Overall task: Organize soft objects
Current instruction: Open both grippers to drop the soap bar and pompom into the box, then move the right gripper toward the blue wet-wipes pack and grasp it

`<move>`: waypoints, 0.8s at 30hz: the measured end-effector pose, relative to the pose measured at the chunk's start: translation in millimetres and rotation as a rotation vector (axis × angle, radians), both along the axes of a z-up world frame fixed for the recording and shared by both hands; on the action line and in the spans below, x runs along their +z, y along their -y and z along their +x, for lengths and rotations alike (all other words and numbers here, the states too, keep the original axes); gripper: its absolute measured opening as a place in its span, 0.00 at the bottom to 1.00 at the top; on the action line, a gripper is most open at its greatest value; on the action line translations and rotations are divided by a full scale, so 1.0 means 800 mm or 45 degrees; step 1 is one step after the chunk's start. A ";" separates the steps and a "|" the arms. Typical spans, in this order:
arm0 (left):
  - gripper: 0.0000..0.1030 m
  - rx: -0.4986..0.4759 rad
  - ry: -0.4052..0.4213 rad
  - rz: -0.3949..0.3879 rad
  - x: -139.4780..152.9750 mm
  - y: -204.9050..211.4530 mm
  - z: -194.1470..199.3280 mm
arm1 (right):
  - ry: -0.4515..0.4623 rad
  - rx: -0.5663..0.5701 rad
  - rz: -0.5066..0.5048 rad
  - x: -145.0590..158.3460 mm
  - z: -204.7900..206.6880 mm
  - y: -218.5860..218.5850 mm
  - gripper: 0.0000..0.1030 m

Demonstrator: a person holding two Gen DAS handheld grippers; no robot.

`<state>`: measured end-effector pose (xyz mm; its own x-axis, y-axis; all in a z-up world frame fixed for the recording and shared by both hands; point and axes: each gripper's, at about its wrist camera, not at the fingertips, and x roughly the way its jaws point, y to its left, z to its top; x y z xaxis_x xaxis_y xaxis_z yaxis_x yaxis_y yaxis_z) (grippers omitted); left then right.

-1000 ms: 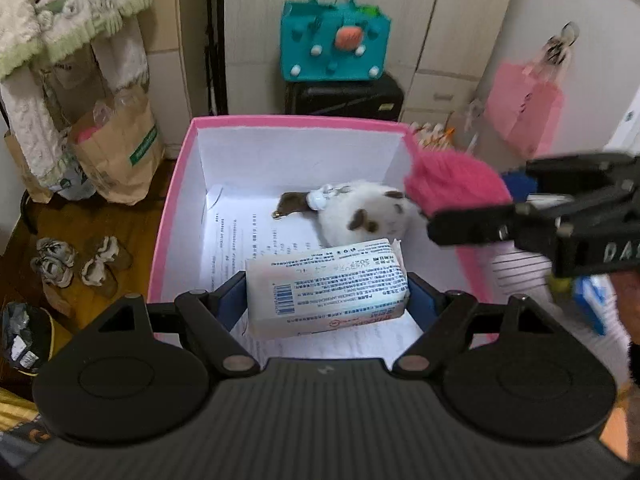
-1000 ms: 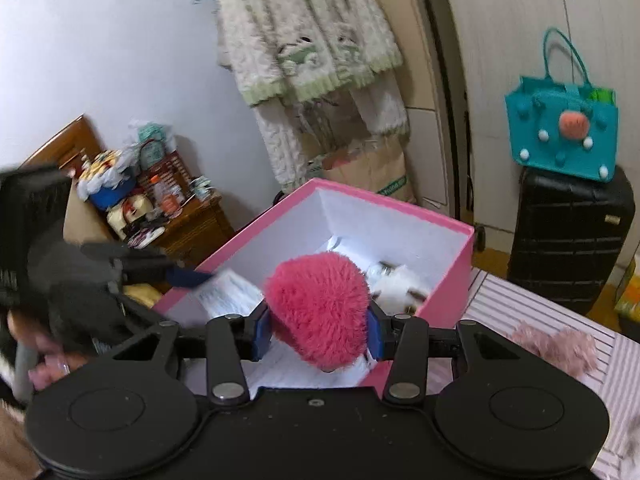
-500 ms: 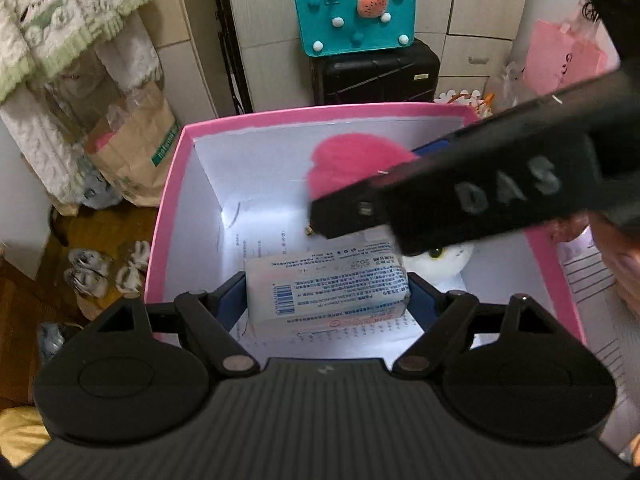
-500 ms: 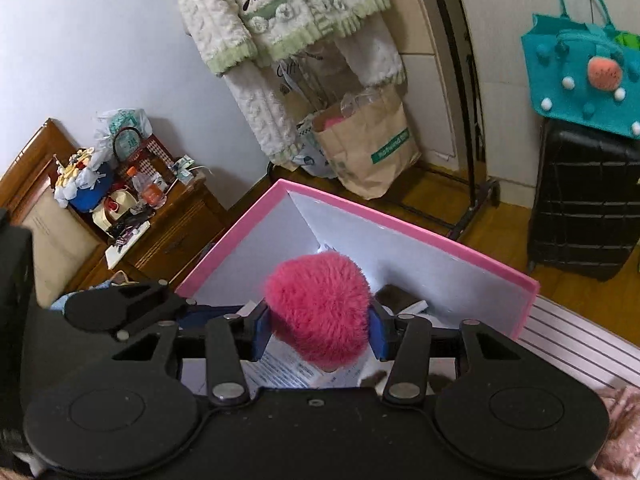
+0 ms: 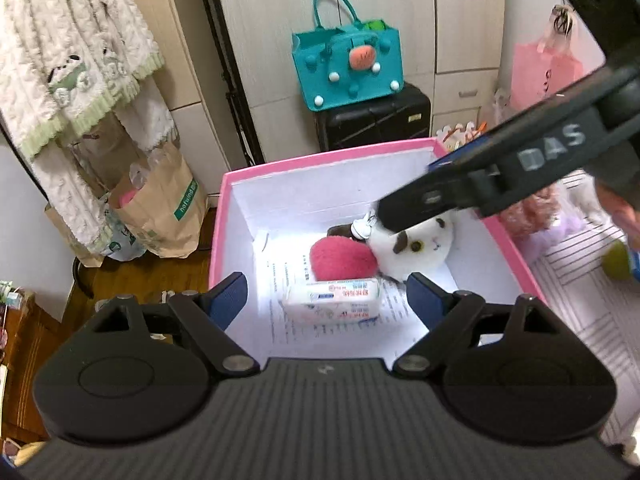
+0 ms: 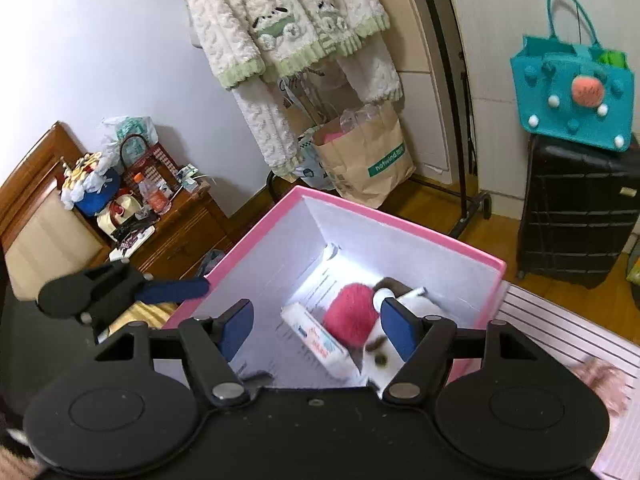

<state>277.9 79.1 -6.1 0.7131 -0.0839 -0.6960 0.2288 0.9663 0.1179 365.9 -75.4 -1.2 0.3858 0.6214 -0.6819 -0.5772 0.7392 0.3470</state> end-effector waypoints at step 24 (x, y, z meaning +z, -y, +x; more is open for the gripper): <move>0.84 -0.193 -0.059 -0.165 0.065 0.045 -0.158 | 0.158 0.015 -0.022 0.082 -0.211 0.140 0.73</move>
<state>151.4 43.0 45.7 0.6530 -0.2790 -0.7041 0.3752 0.9268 -0.0192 197.4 -187.8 64.3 0.4604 0.6151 -0.6400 -0.6239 0.7371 0.2596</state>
